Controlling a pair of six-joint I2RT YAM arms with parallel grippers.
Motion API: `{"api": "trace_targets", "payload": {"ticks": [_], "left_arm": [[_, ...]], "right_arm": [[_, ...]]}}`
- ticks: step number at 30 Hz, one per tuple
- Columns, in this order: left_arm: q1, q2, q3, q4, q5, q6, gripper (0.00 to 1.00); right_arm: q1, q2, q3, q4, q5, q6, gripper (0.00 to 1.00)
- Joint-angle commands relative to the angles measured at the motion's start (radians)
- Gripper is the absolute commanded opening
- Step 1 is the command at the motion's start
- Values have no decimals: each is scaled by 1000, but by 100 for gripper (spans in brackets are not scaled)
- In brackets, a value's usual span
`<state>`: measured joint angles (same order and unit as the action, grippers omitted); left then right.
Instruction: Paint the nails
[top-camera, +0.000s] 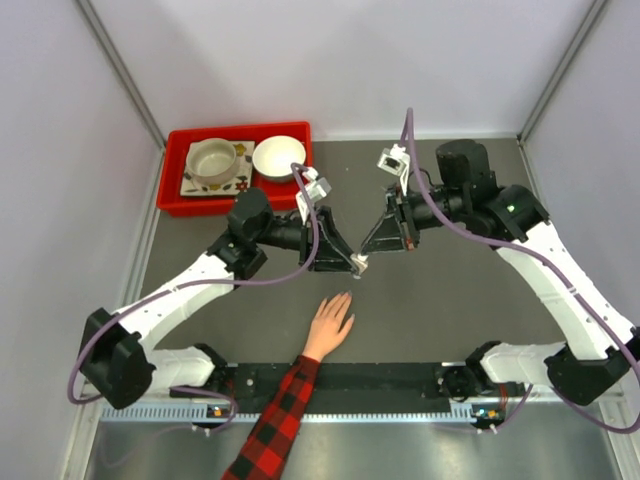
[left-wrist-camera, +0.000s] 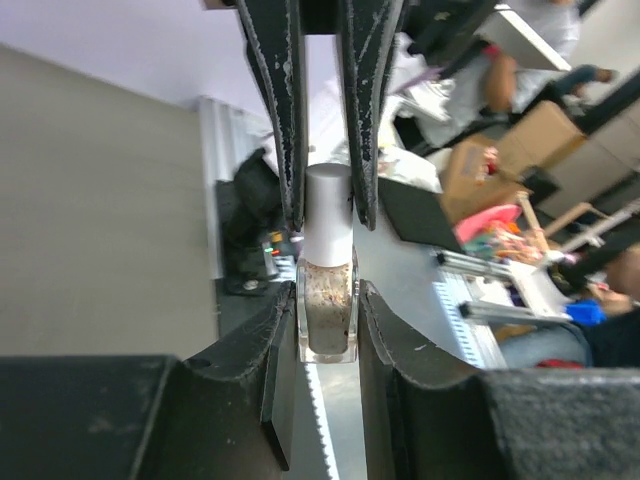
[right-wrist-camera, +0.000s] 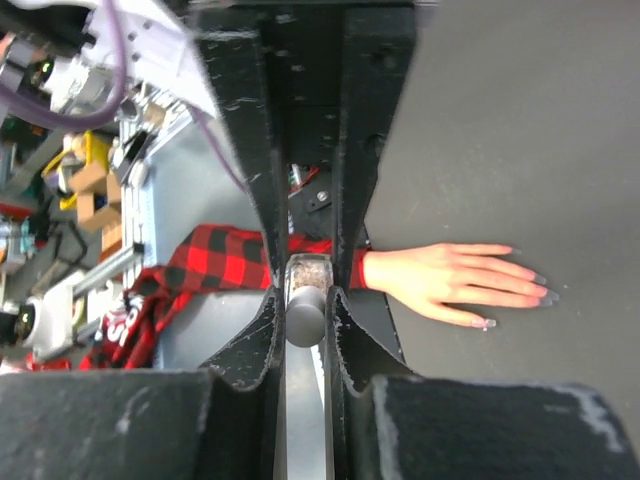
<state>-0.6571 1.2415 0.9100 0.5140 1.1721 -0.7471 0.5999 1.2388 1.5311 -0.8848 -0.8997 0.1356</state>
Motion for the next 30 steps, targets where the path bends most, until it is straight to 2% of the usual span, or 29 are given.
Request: {"api": "trace_targets", "payload": {"ticks": [1,2,4,5,8,9,12,13,14,15,16,18,19,22,25,26,29,30], "left_arm": [[1,-78,105,-343,-211,290,0],[-2,-95,113,-391,-318,386,0],[-18,-155,93,-439,-446,452,0],[-25,-171,93,-463,-612,515,0],[-71,-206,86,-511,-832,624,0],[-87,-208,79,-509,-964,647,0],[-125,-208,43,-468,-1141,687,0],[-125,-208,29,-448,-1152,686,0],[-125,-211,8,-425,-1152,678,0],[-125,-212,1,-416,-1125,675,0],[-125,-208,-2,-422,-1100,672,0],[-124,-208,3,-446,-1063,641,0],[-124,-205,4,-457,-1024,641,0],[-115,-205,9,-509,-975,632,0],[-60,-209,13,-551,-814,600,0],[-38,-206,16,-549,-654,562,0],[36,-188,21,-482,-382,456,0],[51,-185,21,-464,-329,434,0]], "right_arm": [[6,7,-25,40,59,80,0],[8,11,-29,50,99,113,0],[15,19,-43,72,151,218,0],[20,24,-42,75,239,260,0],[32,37,-64,92,377,428,0],[41,42,-72,115,392,491,0],[67,70,-65,144,499,553,0],[67,77,-60,158,501,559,1],[67,83,-43,158,505,564,8],[66,93,-32,159,504,541,29],[66,97,-19,159,498,524,38],[66,109,40,109,472,416,68],[63,110,56,86,476,379,86],[44,84,78,40,450,241,98],[14,27,44,30,420,139,99],[8,16,23,33,360,118,99],[-2,-15,15,7,248,39,96],[-2,-25,12,6,231,16,94]]}}
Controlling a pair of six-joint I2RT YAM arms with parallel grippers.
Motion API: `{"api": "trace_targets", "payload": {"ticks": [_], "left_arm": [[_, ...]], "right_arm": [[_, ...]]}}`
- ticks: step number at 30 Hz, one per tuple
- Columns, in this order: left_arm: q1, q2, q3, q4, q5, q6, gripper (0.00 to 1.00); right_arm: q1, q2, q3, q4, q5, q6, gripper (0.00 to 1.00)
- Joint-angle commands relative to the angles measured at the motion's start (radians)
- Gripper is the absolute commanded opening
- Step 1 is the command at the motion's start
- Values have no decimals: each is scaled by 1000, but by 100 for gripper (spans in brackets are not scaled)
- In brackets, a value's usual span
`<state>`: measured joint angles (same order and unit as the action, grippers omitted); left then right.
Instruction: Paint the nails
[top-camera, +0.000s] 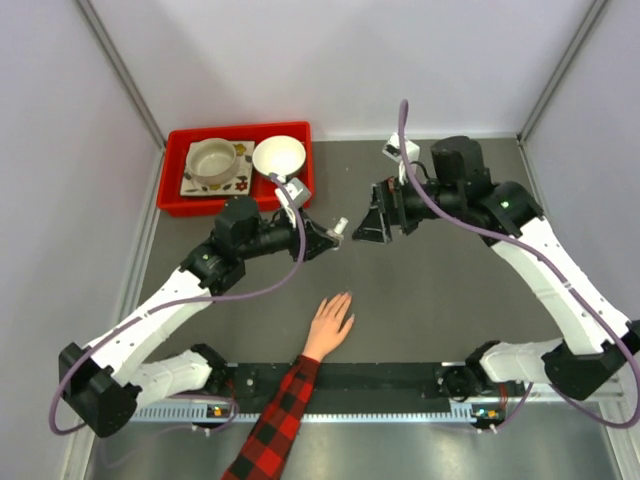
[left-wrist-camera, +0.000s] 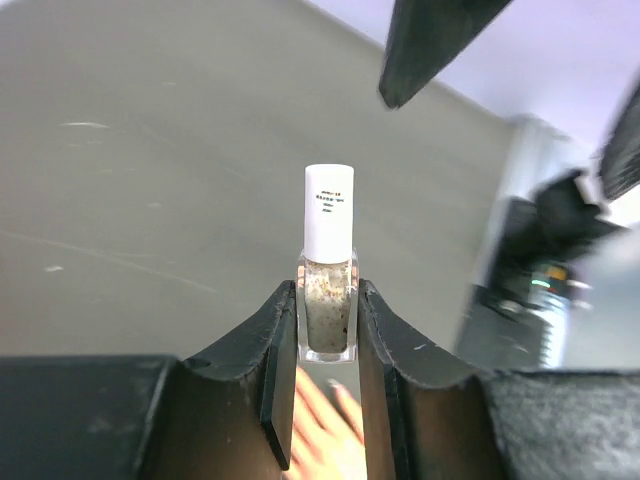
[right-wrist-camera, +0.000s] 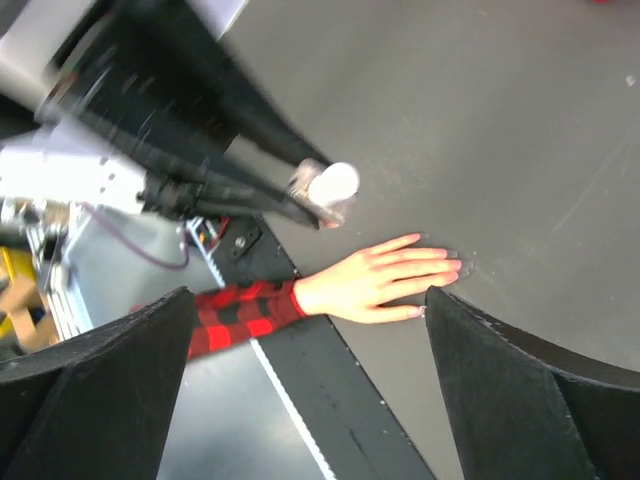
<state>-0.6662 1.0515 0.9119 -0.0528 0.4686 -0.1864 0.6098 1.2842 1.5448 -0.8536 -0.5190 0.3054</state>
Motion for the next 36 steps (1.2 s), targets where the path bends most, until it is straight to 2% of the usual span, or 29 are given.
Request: {"api": "trace_targets", "payload": {"ticks": [1,3,7,8,13,20,22,24,29,34,36], "left_arm": [[63,11,19,123,422,-148,0],[68,24,18,204,548,-211,0],[66,71,16,362,665,-332,0],[68,79,13,408,671,-375,0],[66,93,18,436,674,-407,0],[68,120,2,541,703,-490,0],[66,123,2,542,703,-495,0],[68,123,4,542,703,-495,0],[66,116,4,538,705,-495,0],[65,116,-2,531,711,-489,0],[65,116,-4,530,711,-489,0]], "right_arm": [[-12,-78,-5,-24,-163,-161,91],[-13,-103,-20,-7,-211,-166,88],[-12,-92,-35,37,-381,-170,82],[-13,-86,-34,37,-412,-172,81],[-12,-69,-25,13,-420,-196,70],[-12,-54,-32,30,-466,-200,67],[-12,-42,-25,30,-467,-200,56],[-12,-33,-12,33,-473,-195,51],[-12,-17,-11,36,-440,-201,49],[-10,-8,-15,73,-428,-177,29],[-10,-5,-11,76,-423,-177,27]]}}
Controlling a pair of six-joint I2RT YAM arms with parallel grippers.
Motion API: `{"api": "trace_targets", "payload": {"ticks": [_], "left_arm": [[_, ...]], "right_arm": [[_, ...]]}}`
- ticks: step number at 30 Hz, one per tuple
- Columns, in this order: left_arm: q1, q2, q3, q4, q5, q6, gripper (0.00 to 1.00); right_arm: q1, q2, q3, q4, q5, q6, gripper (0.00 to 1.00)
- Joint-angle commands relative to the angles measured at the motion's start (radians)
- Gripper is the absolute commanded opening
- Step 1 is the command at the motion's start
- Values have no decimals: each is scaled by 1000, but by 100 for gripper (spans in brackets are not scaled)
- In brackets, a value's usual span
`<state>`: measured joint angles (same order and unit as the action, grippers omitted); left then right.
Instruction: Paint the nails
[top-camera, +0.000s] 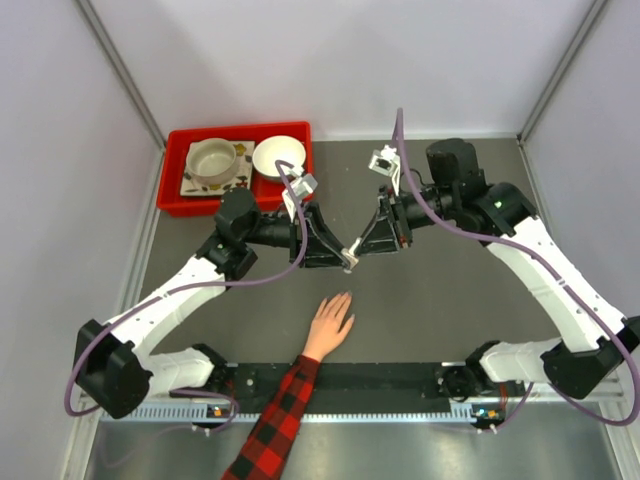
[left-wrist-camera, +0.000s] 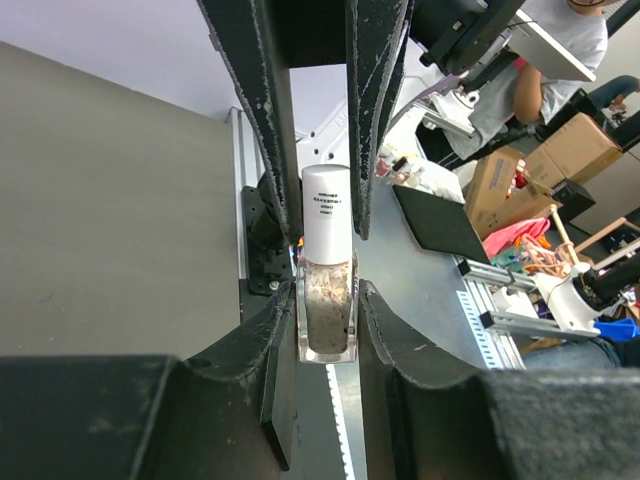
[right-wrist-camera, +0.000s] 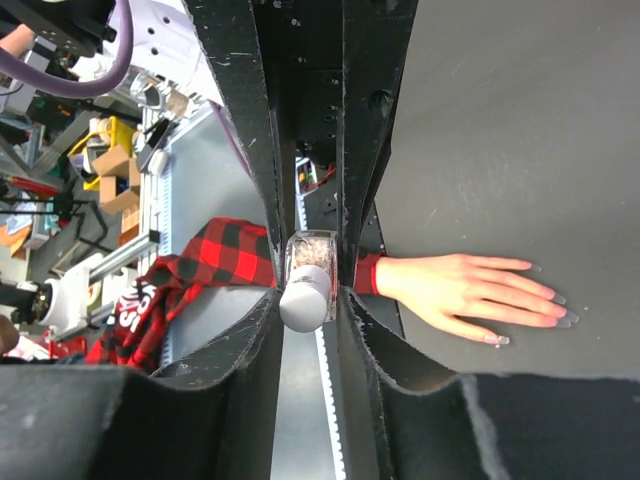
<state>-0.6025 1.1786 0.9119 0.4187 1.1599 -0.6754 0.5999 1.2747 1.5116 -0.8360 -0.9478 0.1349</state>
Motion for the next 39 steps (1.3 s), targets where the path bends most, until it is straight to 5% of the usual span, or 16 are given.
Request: {"api": "trace_targets", "payload": {"ticks": [1,3,7,10,12,14,17,18,22,25,27,28,29,32,35,39], "left_arm": [[3,-14,-4,58,20,3,0],[3,-13,-7,58,20,5,0],[1,-17,-2,54,18,8,0],[3,-20,4,40,9,16,0],[3,-34,8,3,-37,75,0],[0,-56,39,-173,-113,176,0],[-57,-117,65,-395,-438,438,0],[-81,-152,58,-405,-670,495,0],[-232,-232,-63,-263,-1059,782,0],[-269,-238,-116,-158,-1051,830,0],[-267,-218,-62,-213,-985,769,0],[-267,-214,-42,-233,-920,748,0],[-267,-209,-32,-239,-878,729,0],[-267,-212,-10,-276,-796,678,0],[-255,-208,1,-296,-655,608,0],[-244,-185,45,-305,-435,472,0]], "right_arm": [[0,6,28,55,6,-8,27],[-2,14,36,43,3,-14,39],[6,26,45,35,-5,-14,38],[24,32,45,31,20,-14,26],[38,35,48,25,52,2,0],[64,44,53,12,142,50,0],[95,57,36,35,298,197,0],[100,61,29,44,344,251,0],[116,49,-89,167,530,532,0],[132,52,-73,221,572,626,0],[135,46,-36,187,584,585,13],[136,25,-12,175,605,560,27],[136,9,-1,157,618,507,52],[123,-24,32,86,601,369,82],[71,-52,33,43,465,260,91],[34,-106,15,22,220,111,83]]}}
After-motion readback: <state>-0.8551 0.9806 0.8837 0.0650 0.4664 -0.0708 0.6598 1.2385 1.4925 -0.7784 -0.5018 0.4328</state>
